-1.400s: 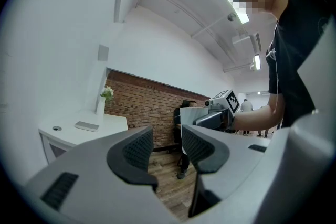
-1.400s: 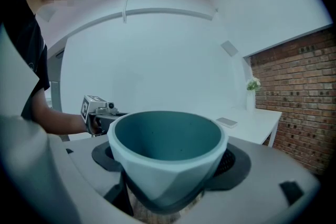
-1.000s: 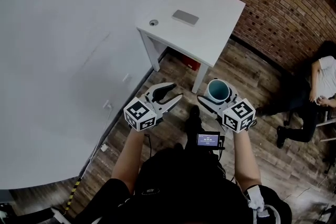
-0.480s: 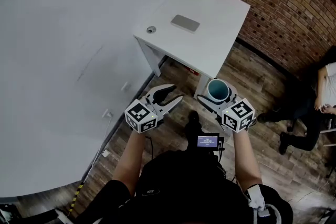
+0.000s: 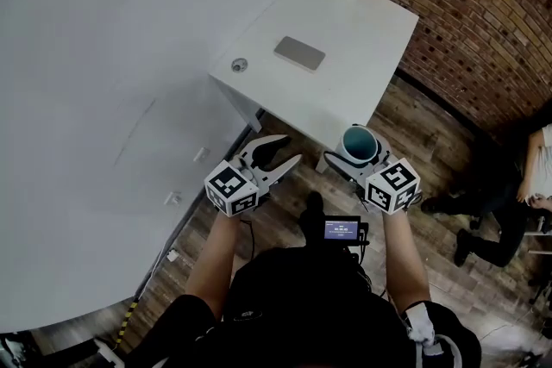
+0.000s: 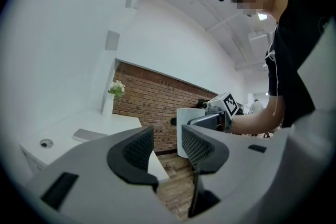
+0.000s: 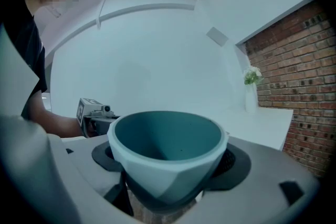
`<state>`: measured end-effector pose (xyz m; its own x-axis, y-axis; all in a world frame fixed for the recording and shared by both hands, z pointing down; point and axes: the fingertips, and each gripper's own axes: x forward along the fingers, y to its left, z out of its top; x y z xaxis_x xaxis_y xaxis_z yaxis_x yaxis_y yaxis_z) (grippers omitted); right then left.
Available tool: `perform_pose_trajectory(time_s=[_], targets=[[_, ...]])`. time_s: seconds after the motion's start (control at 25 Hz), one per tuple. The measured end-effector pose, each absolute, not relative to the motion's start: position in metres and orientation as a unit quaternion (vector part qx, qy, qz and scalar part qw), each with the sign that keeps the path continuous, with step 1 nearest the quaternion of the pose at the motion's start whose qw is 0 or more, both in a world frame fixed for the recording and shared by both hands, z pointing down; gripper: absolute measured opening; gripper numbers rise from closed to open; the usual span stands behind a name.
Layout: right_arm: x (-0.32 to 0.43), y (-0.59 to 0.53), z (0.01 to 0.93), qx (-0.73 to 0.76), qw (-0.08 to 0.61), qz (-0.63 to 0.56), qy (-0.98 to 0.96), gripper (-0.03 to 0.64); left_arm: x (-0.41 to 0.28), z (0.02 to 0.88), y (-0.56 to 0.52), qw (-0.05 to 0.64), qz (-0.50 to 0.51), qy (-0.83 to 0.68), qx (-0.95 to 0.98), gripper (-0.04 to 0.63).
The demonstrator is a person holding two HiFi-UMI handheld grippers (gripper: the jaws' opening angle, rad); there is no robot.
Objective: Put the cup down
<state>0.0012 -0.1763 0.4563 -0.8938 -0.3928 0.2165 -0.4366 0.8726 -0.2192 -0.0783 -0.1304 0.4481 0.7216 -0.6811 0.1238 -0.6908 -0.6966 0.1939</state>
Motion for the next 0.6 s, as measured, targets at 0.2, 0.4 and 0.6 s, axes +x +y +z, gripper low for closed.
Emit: perform_pose_trajectory(time_s=[0.2, 0.4, 0.6], targets=[[-0.003, -0.224, 0.453, 0.204, 0.086, 0.128, -0.967, 0.416, -0.079, 0.443, -0.181, 0.122, 0.019, -0.379, 0.917, 0.172], [-0.009, -0.264, 0.454, 0.199, 0.079, 0.132, -0.968, 0.416, -0.082, 0.449, -0.22, 0.13, 0.02, -0.385, 0.914, 0.173], [-0.003, -0.289, 0.457, 0.198, 0.078, 0.14, -0.967, 0.416, -0.074, 0.45, -0.245, 0.136, 0.024, -0.384, 0.913, 0.173]])
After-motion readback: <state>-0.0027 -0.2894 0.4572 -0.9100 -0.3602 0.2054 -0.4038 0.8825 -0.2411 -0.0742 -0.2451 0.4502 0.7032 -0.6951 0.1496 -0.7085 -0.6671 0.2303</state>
